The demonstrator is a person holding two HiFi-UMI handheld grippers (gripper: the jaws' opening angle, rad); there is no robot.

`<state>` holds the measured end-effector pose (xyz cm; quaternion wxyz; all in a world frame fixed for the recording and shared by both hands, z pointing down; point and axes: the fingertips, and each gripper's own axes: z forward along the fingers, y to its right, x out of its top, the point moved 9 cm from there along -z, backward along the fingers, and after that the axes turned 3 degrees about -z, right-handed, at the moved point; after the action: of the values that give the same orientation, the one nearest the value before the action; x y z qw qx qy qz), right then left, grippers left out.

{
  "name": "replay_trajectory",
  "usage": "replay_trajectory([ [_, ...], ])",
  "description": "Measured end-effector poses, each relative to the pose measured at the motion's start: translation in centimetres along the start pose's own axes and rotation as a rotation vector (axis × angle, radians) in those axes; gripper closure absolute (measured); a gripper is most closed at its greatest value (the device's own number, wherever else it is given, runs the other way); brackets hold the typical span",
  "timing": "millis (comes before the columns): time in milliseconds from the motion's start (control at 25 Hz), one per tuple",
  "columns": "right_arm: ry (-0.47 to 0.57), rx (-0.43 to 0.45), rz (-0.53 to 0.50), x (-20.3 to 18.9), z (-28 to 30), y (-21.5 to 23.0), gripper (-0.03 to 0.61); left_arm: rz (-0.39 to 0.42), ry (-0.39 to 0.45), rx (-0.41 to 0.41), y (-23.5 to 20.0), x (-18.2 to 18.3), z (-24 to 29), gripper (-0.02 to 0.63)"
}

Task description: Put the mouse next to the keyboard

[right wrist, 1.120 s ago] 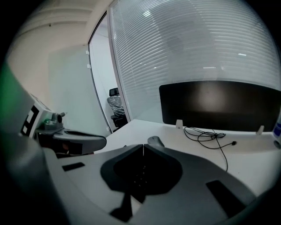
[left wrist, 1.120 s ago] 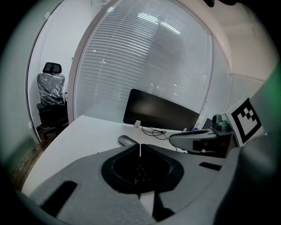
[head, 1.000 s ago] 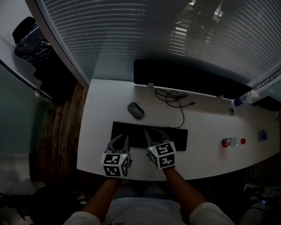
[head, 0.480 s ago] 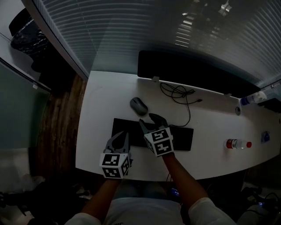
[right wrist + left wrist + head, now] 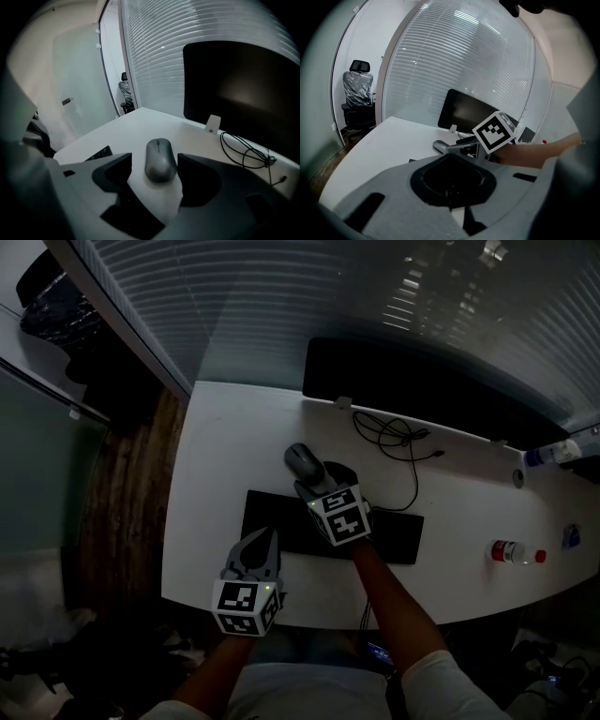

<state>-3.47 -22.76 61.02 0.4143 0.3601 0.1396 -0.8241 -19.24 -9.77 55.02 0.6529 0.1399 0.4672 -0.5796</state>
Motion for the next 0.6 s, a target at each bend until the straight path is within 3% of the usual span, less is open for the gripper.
replay_trajectory([
  [280, -0.064, 0.025, -0.06, -0.3, 2.8, 0.7, 0.255, -0.012, -0.015, 0.02, -1.1, -0.6, 0.5, 0.607],
  [480, -0.107, 0.058, -0.149, 0.7, 4.4, 0.8, 0.255, -0.017, -0.026, 0.028, -1.8, -0.8, 0.5, 0.607],
  [600, -0.13, 0.084, -0.148, 0.9, 5.3, 1.0, 0.255, -0.026, -0.03, 0.034, -2.2, -1.0, 0.5, 0.607],
])
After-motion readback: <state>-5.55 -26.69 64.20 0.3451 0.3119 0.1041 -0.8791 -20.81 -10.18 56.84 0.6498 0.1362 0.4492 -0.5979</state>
